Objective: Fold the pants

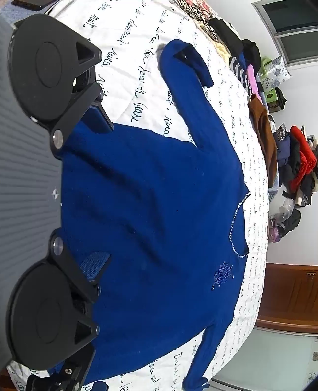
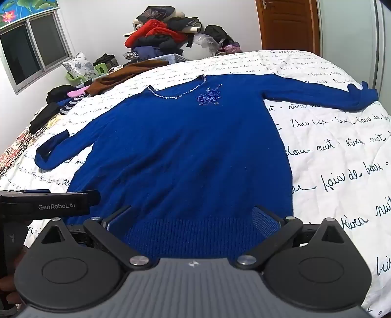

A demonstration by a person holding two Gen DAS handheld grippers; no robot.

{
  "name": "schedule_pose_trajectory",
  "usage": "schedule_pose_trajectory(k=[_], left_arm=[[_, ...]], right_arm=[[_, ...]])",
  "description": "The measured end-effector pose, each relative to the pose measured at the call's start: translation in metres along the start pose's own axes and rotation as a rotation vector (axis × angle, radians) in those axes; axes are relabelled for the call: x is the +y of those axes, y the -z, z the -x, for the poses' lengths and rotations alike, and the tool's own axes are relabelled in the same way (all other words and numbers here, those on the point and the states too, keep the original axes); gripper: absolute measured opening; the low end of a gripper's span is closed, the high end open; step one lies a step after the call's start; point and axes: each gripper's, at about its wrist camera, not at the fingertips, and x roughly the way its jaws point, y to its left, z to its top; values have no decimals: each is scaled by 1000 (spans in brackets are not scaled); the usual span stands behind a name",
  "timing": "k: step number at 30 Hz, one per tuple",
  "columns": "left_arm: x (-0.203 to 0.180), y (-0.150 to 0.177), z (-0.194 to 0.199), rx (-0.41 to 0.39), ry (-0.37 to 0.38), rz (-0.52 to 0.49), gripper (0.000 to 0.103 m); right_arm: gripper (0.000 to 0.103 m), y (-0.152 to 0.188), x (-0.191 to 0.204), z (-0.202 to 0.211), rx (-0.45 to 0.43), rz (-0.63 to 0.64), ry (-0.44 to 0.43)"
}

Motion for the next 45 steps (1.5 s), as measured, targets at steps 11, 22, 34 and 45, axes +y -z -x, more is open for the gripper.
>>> schedule_pose_trajectory(k=[11,22,34,45], left_arm=[[4,2,3,1,5,3,102],[1,1,-3,9,-5,6,102],[-1,1,-3,10,-15,1,103],[-4,-2,-8,23,-15,-12,102]], right_arm=[[103,-1,-5,-5,16,-15,-10],[103,2,-2,-2,13,-13,-15],[103,2,-3,-2,17,-15,-19],[103,2,-7,-7,7,-16,-26]])
